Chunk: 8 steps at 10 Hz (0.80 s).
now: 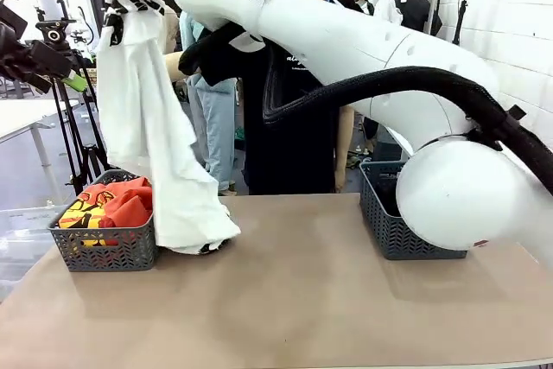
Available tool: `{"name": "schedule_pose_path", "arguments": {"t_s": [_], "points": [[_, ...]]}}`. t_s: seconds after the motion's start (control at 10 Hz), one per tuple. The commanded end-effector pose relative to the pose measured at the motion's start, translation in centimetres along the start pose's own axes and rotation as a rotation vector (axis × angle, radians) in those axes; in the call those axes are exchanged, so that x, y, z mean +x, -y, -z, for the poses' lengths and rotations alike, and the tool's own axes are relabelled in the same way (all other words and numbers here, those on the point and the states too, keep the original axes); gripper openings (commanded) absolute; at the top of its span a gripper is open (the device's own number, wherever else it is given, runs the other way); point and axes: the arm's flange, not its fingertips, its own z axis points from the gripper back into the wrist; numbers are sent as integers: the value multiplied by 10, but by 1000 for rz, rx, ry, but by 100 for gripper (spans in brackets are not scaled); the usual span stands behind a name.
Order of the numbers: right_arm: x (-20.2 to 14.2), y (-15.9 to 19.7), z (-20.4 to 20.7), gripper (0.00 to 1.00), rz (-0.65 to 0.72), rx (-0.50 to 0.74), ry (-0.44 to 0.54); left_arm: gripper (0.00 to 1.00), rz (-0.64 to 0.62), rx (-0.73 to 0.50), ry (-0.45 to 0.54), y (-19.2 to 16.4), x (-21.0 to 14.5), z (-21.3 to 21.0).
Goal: Sort the tops and bottoms.
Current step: Sort the clothes according to human instructions.
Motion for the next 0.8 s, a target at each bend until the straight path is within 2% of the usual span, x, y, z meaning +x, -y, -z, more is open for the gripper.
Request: {"name": "schedule_pose_path", "arguments": {"t_s": [0.0,0.1,0.2,0.7], "points": [[55,52,94,0,-28,39,96,100,1,2,1,0,1,-1],[45,45,113,0,-6,73,85,100,1,2,1,0,1,-1],[-1,-4,2,0,-13,18,27,100,1,2,1,0,1,-1],[-7,-4,6,0,-29,24,25,100,1,2,1,0,1,-1]]}}
